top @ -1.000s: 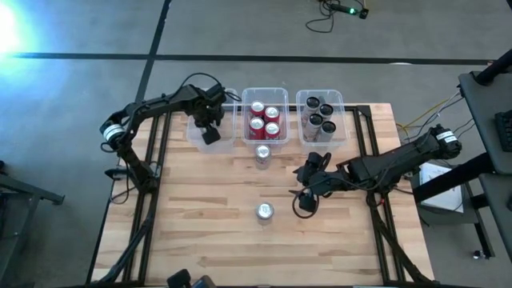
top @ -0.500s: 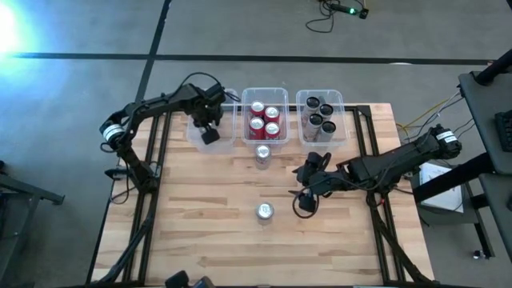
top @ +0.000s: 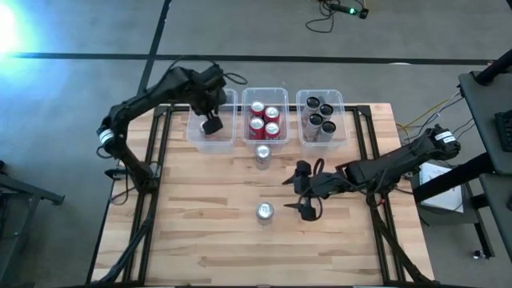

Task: Sort soda cans
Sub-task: Put the bottom red-silver soda can into the left transparent bin

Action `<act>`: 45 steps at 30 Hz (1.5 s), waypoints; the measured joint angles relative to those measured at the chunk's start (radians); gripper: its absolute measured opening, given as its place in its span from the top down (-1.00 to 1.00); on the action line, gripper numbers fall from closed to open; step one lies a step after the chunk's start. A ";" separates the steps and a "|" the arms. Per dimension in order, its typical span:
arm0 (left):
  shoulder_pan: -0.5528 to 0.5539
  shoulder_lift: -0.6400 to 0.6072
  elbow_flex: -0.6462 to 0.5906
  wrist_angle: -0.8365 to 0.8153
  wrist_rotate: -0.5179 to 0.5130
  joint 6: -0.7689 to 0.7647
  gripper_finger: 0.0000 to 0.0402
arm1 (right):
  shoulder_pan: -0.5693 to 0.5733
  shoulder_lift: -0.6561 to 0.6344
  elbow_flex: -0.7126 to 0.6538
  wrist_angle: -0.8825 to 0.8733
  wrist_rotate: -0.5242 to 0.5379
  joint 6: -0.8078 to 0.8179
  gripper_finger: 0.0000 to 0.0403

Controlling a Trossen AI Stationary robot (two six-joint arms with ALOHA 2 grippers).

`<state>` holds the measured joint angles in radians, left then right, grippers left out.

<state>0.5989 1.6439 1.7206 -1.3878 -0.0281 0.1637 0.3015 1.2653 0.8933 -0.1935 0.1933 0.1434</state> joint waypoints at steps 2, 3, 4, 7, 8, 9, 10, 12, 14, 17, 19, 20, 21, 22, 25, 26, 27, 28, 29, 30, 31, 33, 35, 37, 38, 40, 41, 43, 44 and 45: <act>-0.047 -0.028 0.018 0.011 0.070 -0.016 -0.81 | 0.001 0.007 -0.008 0.025 0.001 0.025 -0.71; -0.079 -0.045 0.018 0.021 0.094 -0.026 -0.81 | 0.005 0.008 -0.015 0.021 0.002 0.034 -0.70; -0.118 -0.061 0.018 0.035 0.105 -0.031 -0.80 | 0.012 0.009 -0.021 0.016 0.010 0.039 -0.69; -0.247 -0.098 0.014 0.089 0.106 -0.041 -0.80 | 0.041 0.030 -0.033 0.052 0.067 0.038 -0.64; -0.293 -0.106 0.013 0.117 0.105 -0.049 -0.80 | 0.050 0.035 -0.035 0.044 0.084 0.039 -0.62; -0.336 -0.109 0.012 0.148 0.101 -0.056 -0.80 | 0.057 0.045 -0.034 0.054 0.097 0.040 -0.61; -0.381 -0.109 0.012 0.175 0.098 -0.065 -0.80 | 0.063 0.051 -0.033 0.062 0.105 0.046 -0.59; -0.466 -0.103 0.012 0.226 0.096 -0.083 -0.80 | 0.076 0.064 -0.033 0.054 0.118 0.070 -0.56; -0.541 -0.088 0.014 0.259 0.090 -0.107 -0.80 | 0.085 0.075 -0.033 0.055 0.122 0.100 -0.54; -0.626 -0.047 0.014 0.287 0.025 -0.134 -0.80 | 0.098 0.078 -0.033 0.039 0.128 0.159 -0.50; -0.668 -0.013 0.015 0.299 -0.008 -0.153 -0.80 | 0.111 0.073 -0.033 0.023 0.153 0.187 -0.48; -0.684 0.004 0.015 0.310 -0.009 -0.162 -0.80 | 0.118 0.068 -0.033 0.009 0.168 0.197 -0.47; -0.701 0.027 0.015 0.328 -0.009 -0.172 -0.80 | 0.126 0.061 -0.033 -0.005 0.177 0.200 -0.47; -0.717 0.049 0.015 0.346 -0.009 -0.177 -0.80 | 0.135 0.052 -0.033 -0.018 0.185 0.205 -0.46; -0.759 0.123 0.015 0.411 -0.009 -0.173 -0.80 | 0.156 0.026 -0.033 -0.062 0.209 0.236 -0.43; -0.769 0.145 0.015 0.425 -0.009 -0.172 -0.80 | 0.160 0.018 -0.033 -0.082 0.216 0.248 -0.42; -0.778 0.166 0.015 0.428 -0.008 -0.172 -0.80 | 0.166 0.013 -0.033 -0.104 0.231 0.262 -0.41; -0.785 0.186 0.015 0.427 -0.008 -0.173 -0.80 | 0.170 0.010 -0.033 -0.124 0.249 0.282 -0.40; -0.791 0.204 0.015 0.428 -0.009 -0.176 -0.80 | 0.174 0.007 -0.033 -0.147 0.267 0.301 -0.39; -0.798 0.220 0.014 0.428 -0.009 -0.181 -0.80 | 0.179 0.005 -0.033 -0.174 0.280 0.319 -0.38; -0.803 0.232 0.014 0.431 -0.009 -0.185 -0.80 | 0.181 0.004 -0.033 -0.202 0.284 0.338 -0.37; -0.810 0.252 0.021 0.439 -0.008 -0.197 -0.80 | 0.185 0.004 -0.033 -0.236 0.282 0.367 -0.35; -0.813 0.269 0.044 0.439 -0.008 -0.209 -0.80 | 0.186 0.004 -0.036 -0.248 0.283 0.381 -0.32; -0.814 0.287 0.068 0.442 -0.007 -0.210 -0.80 | 0.185 0.004 -0.037 -0.245 0.283 0.381 -0.30; -0.814 0.296 0.078 0.442 -0.007 -0.210 -0.80 | 0.185 0.004 -0.038 -0.245 0.283 0.381 -0.29; -0.814 0.318 0.098 0.435 -0.006 -0.209 -0.80 | 0.185 0.005 -0.038 -0.244 0.283 0.382 -0.27; -0.816 0.327 0.107 0.434 -0.004 -0.209 -0.80 | 0.185 0.005 -0.038 -0.244 0.282 0.382 -0.26; -0.819 0.345 0.124 0.426 0.017 -0.209 -0.80 | 0.185 0.006 -0.038 -0.245 0.281 0.388 -0.25; -0.823 0.353 0.131 0.425 0.021 -0.209 -0.80 | 0.185 0.006 -0.038 -0.245 0.281 0.392 -0.24; -0.826 0.359 0.135 0.425 0.025 -0.209 -0.80 | 0.185 0.006 -0.038 -0.247 0.280 0.394 -0.24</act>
<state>-0.2272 2.0028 1.8560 -0.9626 -0.0030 -0.0450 0.4870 1.2709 0.8550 -0.4403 0.4735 0.5379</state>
